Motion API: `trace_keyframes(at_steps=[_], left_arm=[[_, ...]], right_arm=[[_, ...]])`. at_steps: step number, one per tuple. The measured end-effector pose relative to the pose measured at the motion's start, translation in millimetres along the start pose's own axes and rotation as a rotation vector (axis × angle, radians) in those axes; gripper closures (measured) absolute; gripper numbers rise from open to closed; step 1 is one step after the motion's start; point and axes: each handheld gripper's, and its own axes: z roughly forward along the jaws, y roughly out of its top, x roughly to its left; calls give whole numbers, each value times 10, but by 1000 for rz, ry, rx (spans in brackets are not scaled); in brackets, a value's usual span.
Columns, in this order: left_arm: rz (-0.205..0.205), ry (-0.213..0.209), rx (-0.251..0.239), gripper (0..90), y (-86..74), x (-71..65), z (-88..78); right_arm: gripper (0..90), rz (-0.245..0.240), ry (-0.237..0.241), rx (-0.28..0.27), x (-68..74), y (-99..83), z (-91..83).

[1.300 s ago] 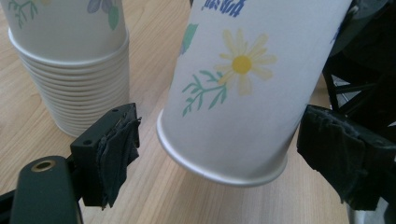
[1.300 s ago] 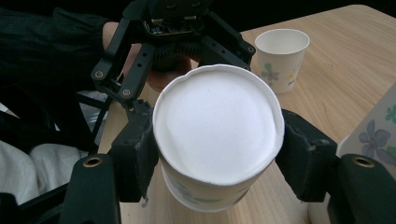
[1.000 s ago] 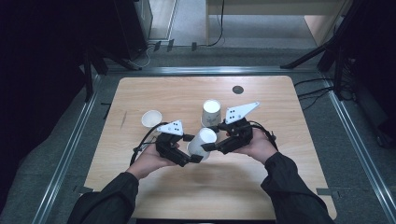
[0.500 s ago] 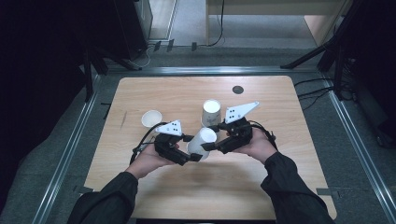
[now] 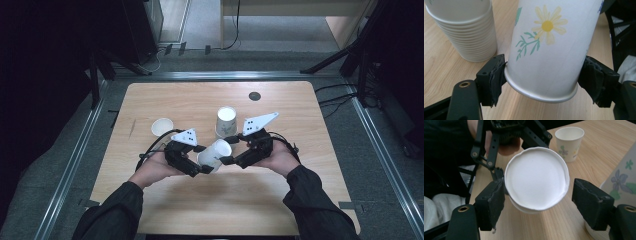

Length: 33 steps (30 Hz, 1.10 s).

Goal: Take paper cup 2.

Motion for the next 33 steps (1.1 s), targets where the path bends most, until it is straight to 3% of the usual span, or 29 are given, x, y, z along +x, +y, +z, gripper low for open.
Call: trace_keyframes(at_steps=[6, 10, 19, 33], left_arm=[[56, 28, 105, 252, 64, 0, -9], [81, 13, 177, 252, 126, -12, 14], [124, 16, 279, 252, 228, -22, 56], [129, 4, 298, 251, 217, -8, 66]], right_arm=[[269, -10, -12, 18, 26, -70, -10], [263, -20, -11, 16, 51, -105, 6], [252, -37, -11, 68, 79, -111, 160], [332, -73, 1, 96, 95, -57, 308]])
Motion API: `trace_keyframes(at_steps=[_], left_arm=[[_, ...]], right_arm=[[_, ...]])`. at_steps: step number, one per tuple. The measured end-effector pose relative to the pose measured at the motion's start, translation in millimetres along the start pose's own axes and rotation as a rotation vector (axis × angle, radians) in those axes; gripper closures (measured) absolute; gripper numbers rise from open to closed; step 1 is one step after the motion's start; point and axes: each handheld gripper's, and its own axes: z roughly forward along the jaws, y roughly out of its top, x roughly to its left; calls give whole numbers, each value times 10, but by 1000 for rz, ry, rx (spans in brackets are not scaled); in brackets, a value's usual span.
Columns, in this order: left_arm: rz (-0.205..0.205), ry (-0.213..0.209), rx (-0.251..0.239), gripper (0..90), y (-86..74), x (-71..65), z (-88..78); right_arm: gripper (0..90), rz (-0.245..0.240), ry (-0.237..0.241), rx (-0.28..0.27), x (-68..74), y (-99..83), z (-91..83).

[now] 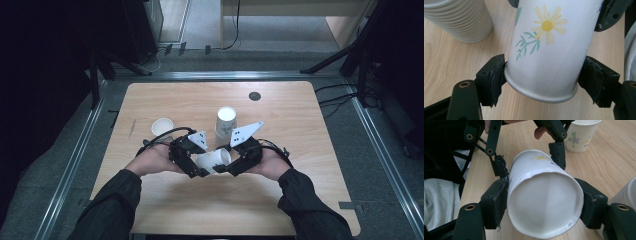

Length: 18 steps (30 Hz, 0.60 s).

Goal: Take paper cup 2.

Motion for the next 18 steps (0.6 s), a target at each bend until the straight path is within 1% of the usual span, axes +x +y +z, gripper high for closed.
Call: trace_keyframes(at_steps=[4, 6, 7, 9, 11, 12, 15, 16, 17, 18], left_arm=[[-4, -2, -2, 251, -12, 4, 7], [0, 2, -12, 246, -18, 6, 8], [2, 6, -17, 237, -20, 6, 7], [-1, -1, -23, 226, -19, 12, -4], [-14, -5, -47, 200, -21, 19, -26], [-20, -18, -62, 188, -26, 25, -38], [-29, -18, -101, 163, -49, 28, -67], [-30, -11, -123, 150, -65, 32, -77], [-37, -12, -132, 134, -71, 33, -81], [-46, -13, -159, 134, -92, 39, -94]], right_arm=[[340, 4, 4, 10, 2, 9, 11], [342, 4, 4, 11, 0, 10, 11], [342, -1, 2, 5, -1, 9, 8], [342, 1, 1, 0, -6, 10, -2], [341, 2, 3, -8, -14, 8, -19], [341, 6, 1, -12, -16, 8, -27], [341, 2, -3, -26, -25, 2, -69], [341, 4, -6, -34, -27, -2, -86], [341, 7, -6, -45, -32, -7, -108], [341, 7, -8, -47, -34, -10, -116]])
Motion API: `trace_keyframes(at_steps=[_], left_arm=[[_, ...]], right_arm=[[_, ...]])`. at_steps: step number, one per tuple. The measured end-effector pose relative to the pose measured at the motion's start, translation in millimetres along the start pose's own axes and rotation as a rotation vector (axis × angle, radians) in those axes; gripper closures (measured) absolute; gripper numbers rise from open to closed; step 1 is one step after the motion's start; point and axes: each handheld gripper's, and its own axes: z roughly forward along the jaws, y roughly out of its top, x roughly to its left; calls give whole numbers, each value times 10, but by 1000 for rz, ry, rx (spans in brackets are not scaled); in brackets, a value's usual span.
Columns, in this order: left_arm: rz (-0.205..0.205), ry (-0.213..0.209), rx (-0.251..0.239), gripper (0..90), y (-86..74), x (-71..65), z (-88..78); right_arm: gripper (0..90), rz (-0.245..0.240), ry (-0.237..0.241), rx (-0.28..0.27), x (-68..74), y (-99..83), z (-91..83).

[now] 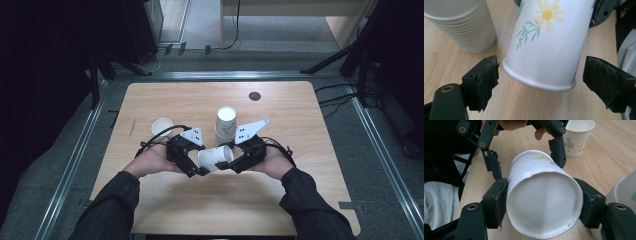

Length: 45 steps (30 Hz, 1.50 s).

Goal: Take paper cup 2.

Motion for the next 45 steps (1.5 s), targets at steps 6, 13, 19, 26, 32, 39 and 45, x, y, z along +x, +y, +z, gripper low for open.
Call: trace_keyframes(at_steps=[6, 13, 19, 26, 32, 39, 45], left_arm=[[-57, -14, -145, 130, -93, 24, -87], [-78, -9, -255, 130, -166, -16, -110], [-84, -21, -316, 131, -181, -69, -49], [-81, -51, -380, 138, -215, -95, -51], [-69, -57, -408, 163, -264, -95, -54], [-66, -52, -413, 205, -272, -98, -45], [-63, -53, -410, 222, -275, -96, -47]], right_arm=[[342, 13, -3, -53, -12, -36, -117], [341, 33, -8, -141, -16, -104, -208], [342, 52, 8, -180, 1, -114, -223], [341, 63, 45, -215, 29, -115, -209], [342, 70, 70, -235, 42, -115, -193], [342, 83, 79, -241, 29, -120, -164], [341, 93, 90, -234, 10, -129, -161]])
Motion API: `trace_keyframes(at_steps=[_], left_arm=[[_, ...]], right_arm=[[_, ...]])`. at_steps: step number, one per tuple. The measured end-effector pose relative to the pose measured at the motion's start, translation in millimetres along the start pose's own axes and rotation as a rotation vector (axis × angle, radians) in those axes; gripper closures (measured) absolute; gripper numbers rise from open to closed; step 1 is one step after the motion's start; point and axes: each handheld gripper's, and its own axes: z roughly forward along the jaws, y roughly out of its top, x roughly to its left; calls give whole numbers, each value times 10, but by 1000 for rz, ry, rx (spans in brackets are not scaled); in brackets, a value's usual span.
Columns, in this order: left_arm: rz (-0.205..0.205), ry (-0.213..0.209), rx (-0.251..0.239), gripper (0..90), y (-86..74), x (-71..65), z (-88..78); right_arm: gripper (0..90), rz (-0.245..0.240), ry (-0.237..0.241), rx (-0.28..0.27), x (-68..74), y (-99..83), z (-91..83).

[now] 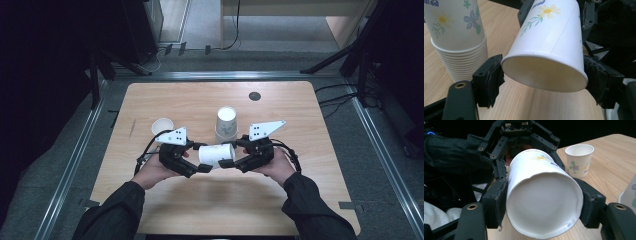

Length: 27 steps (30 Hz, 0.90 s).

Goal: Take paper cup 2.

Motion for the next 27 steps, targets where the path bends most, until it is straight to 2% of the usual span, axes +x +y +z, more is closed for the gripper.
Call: trace_keyframes(at_steps=[7, 10, 22, 27], left_arm=[[4, -6, 12, 240, 0, -3, 2], [8, -6, 11, 246, 2, 0, -5], [9, -6, 5, 262, 8, 7, -32], [18, -10, 38, 265, 26, 16, -45]], right_arm=[[330, -1, -6, 31, 4, 14, 5], [316, 13, -2, 36, 0, 12, 4], [285, 3, -15, 64, 0, 7, 20], [276, 0, -27, 72, -3, 9, 4]])
